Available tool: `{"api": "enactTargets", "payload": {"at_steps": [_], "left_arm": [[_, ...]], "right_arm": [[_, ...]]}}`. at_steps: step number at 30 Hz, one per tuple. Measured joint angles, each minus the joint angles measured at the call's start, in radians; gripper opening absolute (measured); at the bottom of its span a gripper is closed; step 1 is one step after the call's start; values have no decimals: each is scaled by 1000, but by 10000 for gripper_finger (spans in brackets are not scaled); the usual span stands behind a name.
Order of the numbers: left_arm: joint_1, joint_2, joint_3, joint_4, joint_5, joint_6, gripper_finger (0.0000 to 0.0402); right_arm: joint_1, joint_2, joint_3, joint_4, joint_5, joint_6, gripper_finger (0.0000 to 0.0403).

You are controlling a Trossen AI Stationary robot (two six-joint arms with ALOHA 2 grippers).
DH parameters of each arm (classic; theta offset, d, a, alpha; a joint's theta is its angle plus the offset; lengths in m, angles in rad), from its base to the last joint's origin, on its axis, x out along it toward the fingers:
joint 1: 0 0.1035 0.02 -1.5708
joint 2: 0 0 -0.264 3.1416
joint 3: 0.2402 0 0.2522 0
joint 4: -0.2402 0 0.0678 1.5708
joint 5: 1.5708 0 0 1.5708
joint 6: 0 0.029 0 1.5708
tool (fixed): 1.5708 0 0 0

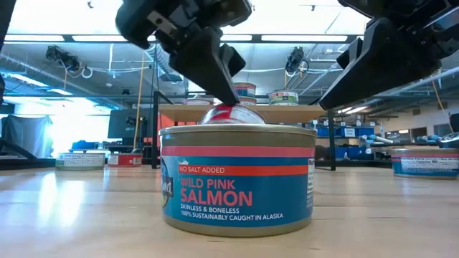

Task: Stack canned seafood by type on shelf
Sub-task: Stack the red tuna can on top of the red tuna can on the shelf

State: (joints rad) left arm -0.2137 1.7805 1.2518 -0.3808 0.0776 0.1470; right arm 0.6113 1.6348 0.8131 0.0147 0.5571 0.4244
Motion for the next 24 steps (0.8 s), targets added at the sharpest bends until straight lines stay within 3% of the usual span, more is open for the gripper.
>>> {"api": "enactTargets", "payload": {"at_steps": [15,24], "left_arm": [[90,-11,-2,83,175,-188,0],[121,-11,-184,369,242,-368,0]], "right_arm": [[11,0,0,24,-12,30,4],[11,0,0,26,-27,55,4]]}}
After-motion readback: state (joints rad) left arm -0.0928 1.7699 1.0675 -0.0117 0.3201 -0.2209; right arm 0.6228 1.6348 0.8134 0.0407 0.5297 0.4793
